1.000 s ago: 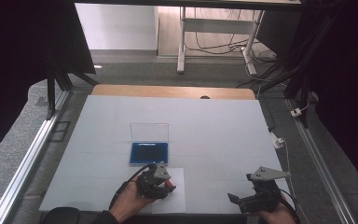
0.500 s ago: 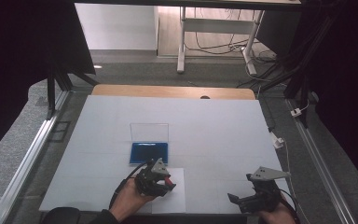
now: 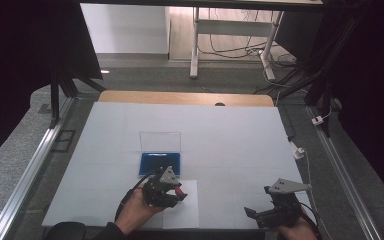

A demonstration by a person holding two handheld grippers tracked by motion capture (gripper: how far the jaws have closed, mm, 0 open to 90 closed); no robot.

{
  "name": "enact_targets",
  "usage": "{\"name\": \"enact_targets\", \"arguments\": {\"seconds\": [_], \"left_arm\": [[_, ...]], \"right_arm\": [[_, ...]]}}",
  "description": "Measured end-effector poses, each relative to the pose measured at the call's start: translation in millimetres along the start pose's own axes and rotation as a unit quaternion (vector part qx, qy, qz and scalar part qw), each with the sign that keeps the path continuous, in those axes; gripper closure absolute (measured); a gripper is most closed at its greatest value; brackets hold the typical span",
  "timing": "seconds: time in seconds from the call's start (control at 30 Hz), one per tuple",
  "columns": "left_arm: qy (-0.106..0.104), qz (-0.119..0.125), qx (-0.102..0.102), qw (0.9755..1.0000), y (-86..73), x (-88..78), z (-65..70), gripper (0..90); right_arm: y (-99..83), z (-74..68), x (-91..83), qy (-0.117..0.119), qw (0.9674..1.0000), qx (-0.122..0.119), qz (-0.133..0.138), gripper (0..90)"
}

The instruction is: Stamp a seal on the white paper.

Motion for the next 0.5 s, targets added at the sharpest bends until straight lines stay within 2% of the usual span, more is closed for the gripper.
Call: {"name": "enact_targets", "arguments": {"seconds": [0.5], "left_arm": [[0.013, 0.007, -0.007, 0.9999, -0.1, -10.9, -11.9, 57.8]], "right_arm": [[0.1, 0.0, -0.1, 0.001, 1.0000, 0.000, 0.000, 0.0]]}}
Point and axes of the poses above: each handheld gripper's, and its own axes: x roughly forward along the jaws, y roughly out of its top, z roughly to its right, the point moved 9 cm from there along x, roughly forward along the jaws, and after that the axes turned 15 degrees about x, right-handed, at the moved point
